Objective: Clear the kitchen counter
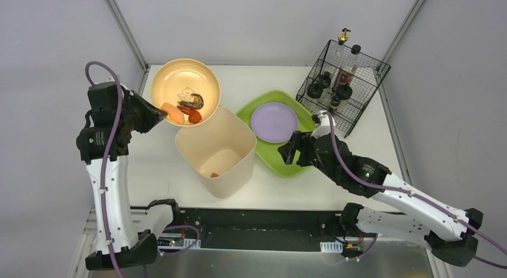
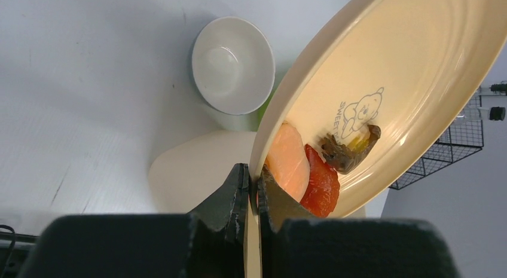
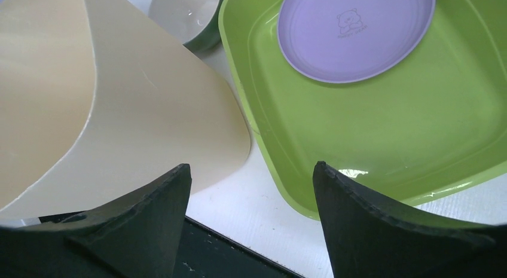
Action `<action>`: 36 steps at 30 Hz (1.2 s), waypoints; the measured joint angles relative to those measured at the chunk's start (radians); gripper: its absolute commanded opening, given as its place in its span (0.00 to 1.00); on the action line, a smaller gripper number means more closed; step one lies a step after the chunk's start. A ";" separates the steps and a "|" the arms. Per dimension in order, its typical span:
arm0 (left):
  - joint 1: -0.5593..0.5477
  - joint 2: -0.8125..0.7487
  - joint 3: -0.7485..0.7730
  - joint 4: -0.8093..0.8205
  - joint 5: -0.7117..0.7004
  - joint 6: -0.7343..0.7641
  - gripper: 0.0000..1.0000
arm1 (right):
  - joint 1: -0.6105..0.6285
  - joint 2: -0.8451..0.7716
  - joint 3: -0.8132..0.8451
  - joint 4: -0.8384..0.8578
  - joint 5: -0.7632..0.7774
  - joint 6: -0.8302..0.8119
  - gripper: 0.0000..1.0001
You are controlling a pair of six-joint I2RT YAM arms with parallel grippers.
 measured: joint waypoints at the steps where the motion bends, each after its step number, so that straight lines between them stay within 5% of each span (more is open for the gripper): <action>1: -0.013 -0.011 -0.004 0.001 -0.016 0.003 0.00 | 0.000 -0.002 -0.001 -0.006 0.002 0.000 0.77; 36: -0.509 -0.137 -0.151 0.108 -0.501 0.280 0.00 | 0.000 0.005 -0.034 0.005 0.044 -0.047 0.77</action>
